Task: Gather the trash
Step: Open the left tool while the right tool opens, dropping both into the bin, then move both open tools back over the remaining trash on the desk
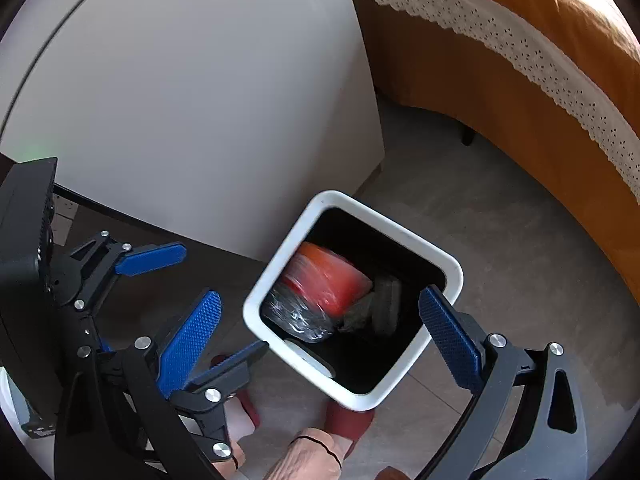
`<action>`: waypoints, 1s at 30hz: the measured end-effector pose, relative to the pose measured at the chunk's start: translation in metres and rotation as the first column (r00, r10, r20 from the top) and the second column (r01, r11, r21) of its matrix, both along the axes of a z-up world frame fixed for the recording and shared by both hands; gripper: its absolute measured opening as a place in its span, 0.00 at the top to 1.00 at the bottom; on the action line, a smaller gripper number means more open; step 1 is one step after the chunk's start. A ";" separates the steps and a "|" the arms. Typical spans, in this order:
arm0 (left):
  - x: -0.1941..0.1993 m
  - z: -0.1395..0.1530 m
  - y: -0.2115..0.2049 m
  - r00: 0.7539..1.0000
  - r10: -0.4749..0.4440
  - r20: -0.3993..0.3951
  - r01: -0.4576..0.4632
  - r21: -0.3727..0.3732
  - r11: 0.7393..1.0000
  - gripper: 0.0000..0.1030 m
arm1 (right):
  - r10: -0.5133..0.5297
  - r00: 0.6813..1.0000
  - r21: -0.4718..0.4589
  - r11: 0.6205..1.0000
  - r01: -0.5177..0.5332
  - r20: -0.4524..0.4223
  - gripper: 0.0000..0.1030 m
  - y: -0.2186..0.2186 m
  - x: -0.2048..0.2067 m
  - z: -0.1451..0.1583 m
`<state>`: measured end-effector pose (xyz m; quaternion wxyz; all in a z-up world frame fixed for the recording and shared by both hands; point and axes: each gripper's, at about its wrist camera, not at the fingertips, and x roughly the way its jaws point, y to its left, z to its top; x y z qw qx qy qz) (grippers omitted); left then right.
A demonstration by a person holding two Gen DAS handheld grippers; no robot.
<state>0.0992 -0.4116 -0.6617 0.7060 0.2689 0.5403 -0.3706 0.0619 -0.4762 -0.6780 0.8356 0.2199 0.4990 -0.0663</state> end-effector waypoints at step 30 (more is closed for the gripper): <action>-0.010 0.227 -0.006 0.995 0.000 0.100 0.018 -0.178 0.984 0.05 | -0.093 0.981 -0.154 0.981 0.120 0.170 0.04 -0.001 -0.069 0.224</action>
